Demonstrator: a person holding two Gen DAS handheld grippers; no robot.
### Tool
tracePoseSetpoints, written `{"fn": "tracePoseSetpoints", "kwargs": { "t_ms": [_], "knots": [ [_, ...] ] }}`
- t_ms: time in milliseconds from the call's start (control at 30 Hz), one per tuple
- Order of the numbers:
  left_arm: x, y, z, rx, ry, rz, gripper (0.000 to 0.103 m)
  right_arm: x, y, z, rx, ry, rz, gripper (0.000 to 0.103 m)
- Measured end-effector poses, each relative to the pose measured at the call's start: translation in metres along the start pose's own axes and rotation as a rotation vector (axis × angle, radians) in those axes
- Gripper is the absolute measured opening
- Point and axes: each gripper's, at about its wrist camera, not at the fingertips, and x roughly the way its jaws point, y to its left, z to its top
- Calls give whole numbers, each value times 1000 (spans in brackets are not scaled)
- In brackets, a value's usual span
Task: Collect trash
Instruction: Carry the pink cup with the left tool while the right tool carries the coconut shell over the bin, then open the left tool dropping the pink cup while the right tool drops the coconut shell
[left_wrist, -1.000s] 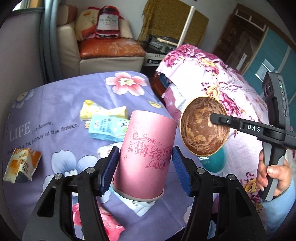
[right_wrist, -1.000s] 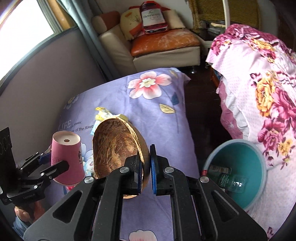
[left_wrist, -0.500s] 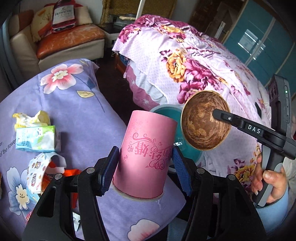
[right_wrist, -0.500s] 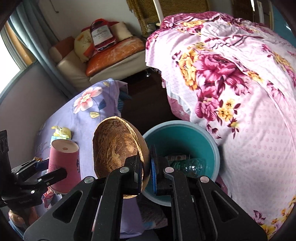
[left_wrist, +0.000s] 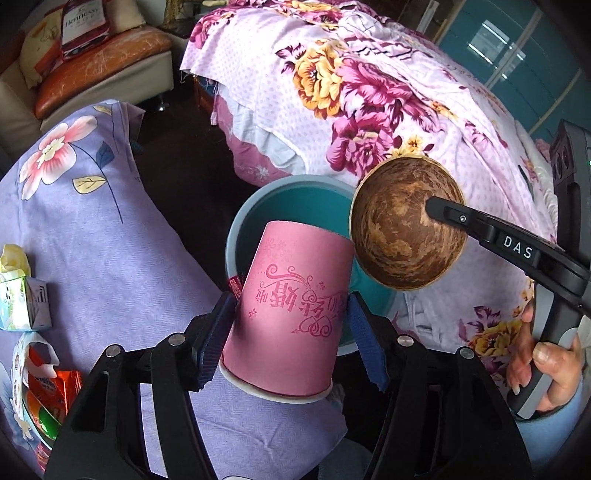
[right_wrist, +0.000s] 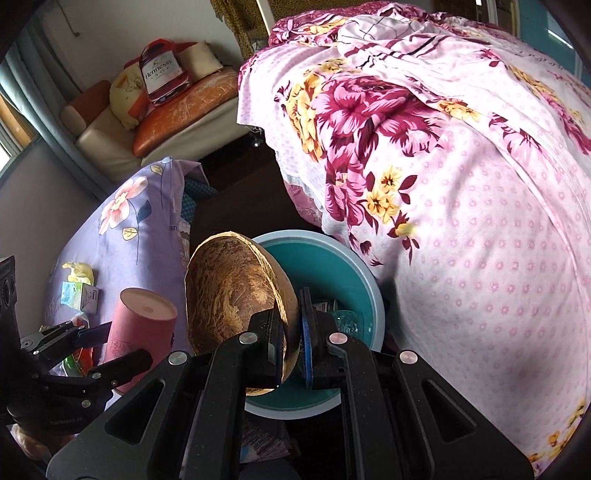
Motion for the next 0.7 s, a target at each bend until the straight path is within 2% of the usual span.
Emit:
{"fn": "tracePoseSetpoints", "kwargs": {
  "t_ms": [67,100,133,500,533,567,600,700],
  "knots": [
    [7,-2,2,-9,17,-13,68,3,-4,2,7,3,-7,8],
    [9,-2,2,-10,22,-11,76,4,-5,2,9,5,-8,8],
    [10,-2,2,-11,22,-3,79,6,-6,3,10,8,-10,8],
    [13,9,-3,-40,35,-8,80,22,-3,8,2,37,-15,8],
    [12,10,-3,-40,32,-4,81,24,-2,8,-1,42,-20,8],
    [11,11,-4,-41,27,2,87,25,-2,8,-2,47,-22,9],
    [10,12,-4,-43,19,9,91,27,-1,8,-4,55,-22,10],
    [8,17,-5,-53,13,9,91,34,2,5,-12,80,-27,19]
  ]
}}
